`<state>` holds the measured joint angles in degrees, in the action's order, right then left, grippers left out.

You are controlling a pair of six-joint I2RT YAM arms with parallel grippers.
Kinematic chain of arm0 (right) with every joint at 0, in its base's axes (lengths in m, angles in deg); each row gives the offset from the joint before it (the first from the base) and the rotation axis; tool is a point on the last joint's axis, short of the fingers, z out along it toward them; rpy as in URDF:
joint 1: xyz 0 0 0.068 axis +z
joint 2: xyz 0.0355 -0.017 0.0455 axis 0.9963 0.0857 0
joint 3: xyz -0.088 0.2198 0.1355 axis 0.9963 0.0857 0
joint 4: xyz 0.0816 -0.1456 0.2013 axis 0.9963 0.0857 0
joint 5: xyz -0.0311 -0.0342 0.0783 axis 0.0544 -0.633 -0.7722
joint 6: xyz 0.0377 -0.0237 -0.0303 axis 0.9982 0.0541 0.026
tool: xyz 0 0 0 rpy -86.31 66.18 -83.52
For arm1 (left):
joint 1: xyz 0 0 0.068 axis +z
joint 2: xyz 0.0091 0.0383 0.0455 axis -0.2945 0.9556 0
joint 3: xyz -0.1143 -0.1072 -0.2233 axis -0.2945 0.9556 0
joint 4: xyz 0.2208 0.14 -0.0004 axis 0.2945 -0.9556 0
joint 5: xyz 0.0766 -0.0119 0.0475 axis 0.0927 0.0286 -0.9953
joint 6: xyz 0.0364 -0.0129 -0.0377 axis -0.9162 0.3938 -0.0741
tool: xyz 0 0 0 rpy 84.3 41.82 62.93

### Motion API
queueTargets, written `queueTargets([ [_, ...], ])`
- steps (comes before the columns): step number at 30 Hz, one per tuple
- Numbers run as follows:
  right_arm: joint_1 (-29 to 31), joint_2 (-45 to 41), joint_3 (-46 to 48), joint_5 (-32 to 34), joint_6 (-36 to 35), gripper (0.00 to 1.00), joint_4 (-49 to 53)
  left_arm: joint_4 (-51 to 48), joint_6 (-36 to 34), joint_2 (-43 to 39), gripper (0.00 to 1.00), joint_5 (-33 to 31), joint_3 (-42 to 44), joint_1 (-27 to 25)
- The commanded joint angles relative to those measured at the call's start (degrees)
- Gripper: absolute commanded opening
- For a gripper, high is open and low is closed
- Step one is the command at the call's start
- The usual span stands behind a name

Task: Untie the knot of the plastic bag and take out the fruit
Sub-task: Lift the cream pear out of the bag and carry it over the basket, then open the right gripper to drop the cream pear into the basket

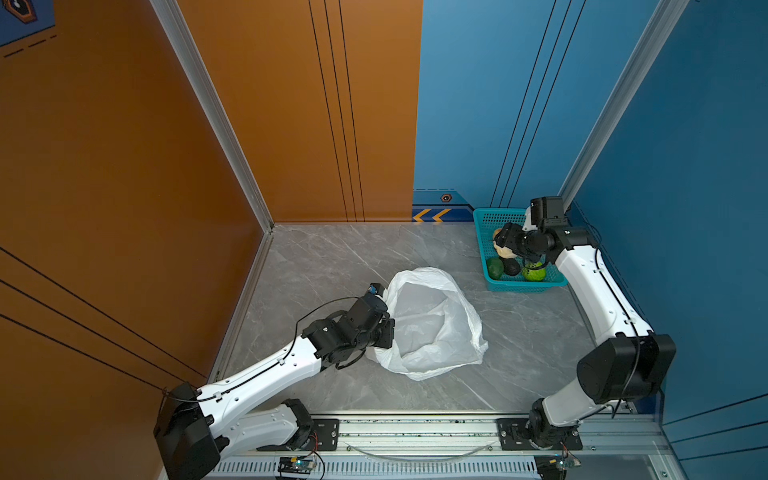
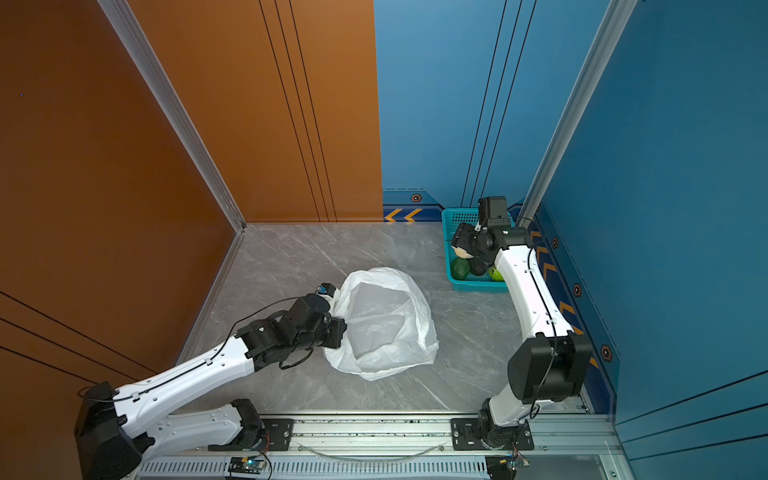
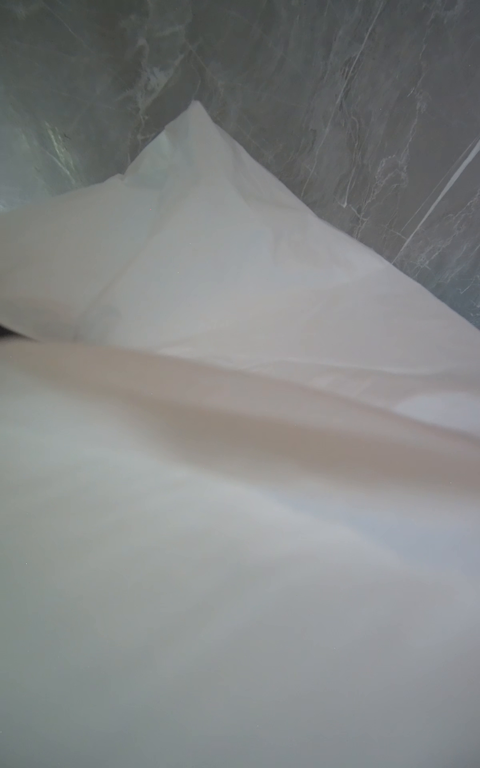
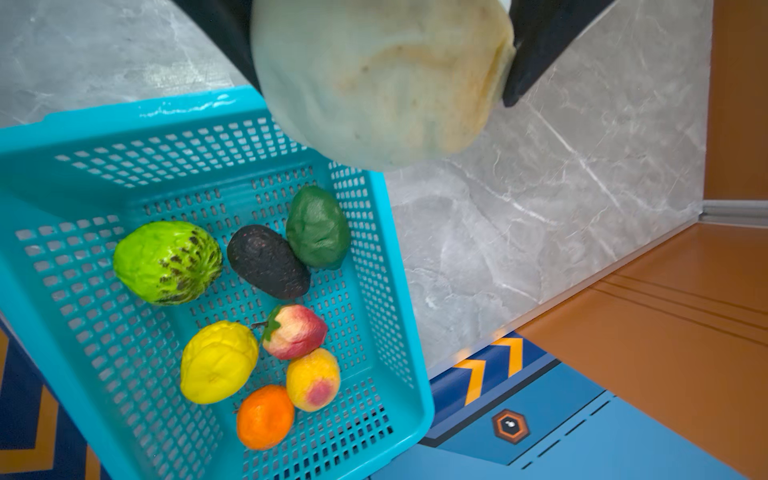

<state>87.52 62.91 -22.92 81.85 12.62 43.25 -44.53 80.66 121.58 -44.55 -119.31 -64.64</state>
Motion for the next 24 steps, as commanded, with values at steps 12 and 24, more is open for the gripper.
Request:
queueTargets([
  [12,-3.7,24.2,-15.2,3.2,0.0,0.63,-7.6,0.3,-0.5,-0.7,0.0,1.1,-1.6,0.7],
  [24,-4.4,37.2,-28.2,3.0,0.8,0.85,-3.5,0.3,0.2,-2.2,0.0,0.5,-0.7,0.4],
])
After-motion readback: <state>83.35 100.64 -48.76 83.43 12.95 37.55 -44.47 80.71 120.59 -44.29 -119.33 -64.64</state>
